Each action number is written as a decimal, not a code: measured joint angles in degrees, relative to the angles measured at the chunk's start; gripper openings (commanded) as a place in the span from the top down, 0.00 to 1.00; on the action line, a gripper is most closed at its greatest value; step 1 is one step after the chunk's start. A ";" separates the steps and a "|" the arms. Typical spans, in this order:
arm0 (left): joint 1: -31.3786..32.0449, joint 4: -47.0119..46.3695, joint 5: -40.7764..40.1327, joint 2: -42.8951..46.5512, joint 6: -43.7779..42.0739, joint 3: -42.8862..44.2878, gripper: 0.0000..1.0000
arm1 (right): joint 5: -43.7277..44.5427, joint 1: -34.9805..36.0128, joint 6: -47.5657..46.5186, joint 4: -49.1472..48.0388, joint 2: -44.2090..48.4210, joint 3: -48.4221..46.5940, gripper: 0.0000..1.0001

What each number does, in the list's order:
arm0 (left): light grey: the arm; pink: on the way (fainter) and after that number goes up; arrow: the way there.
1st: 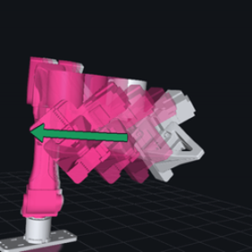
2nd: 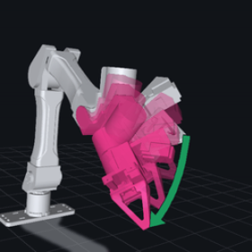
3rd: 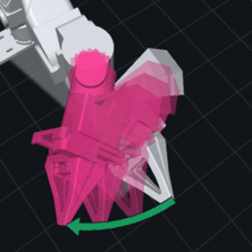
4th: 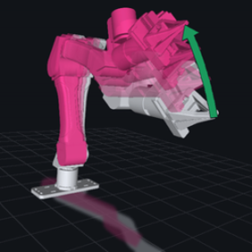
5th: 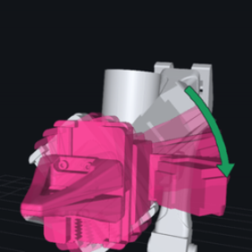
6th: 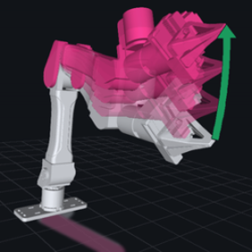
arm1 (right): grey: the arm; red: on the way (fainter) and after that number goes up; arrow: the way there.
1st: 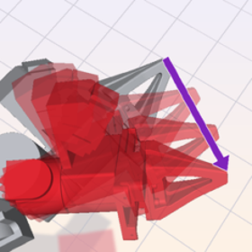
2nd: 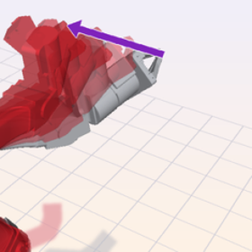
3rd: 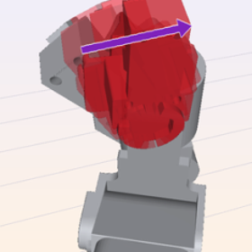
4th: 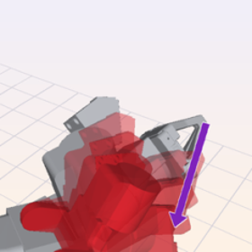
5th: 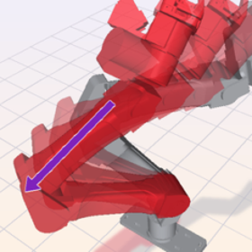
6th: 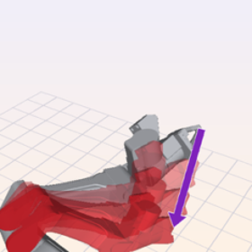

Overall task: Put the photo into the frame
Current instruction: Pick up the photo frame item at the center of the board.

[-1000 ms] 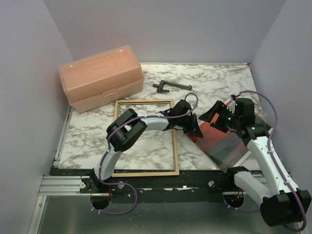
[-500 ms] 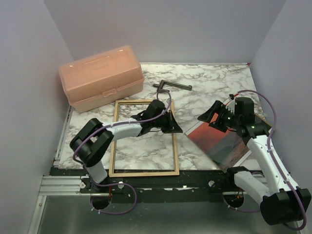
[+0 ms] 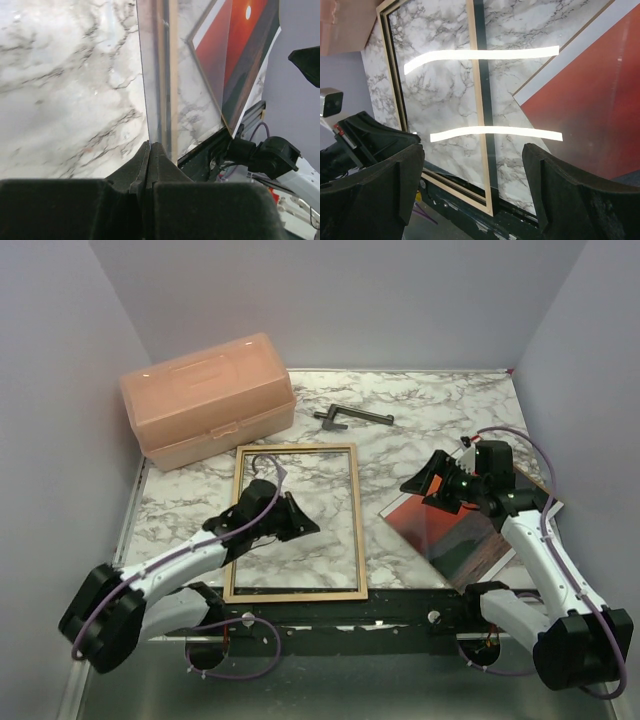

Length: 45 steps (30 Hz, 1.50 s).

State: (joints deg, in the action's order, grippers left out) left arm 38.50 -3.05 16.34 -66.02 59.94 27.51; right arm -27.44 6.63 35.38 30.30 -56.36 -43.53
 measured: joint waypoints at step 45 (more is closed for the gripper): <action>-4.00 35.10 -13.11 26.58 -3.85 -5.03 0.09 | -12.15 0.00 -1.88 -17.97 -25.86 7.04 0.22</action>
State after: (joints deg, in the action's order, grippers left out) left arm 34.50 32.05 3.22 -39.44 56.10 22.48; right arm -39.59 6.63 33.50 12.34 -82.21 -36.49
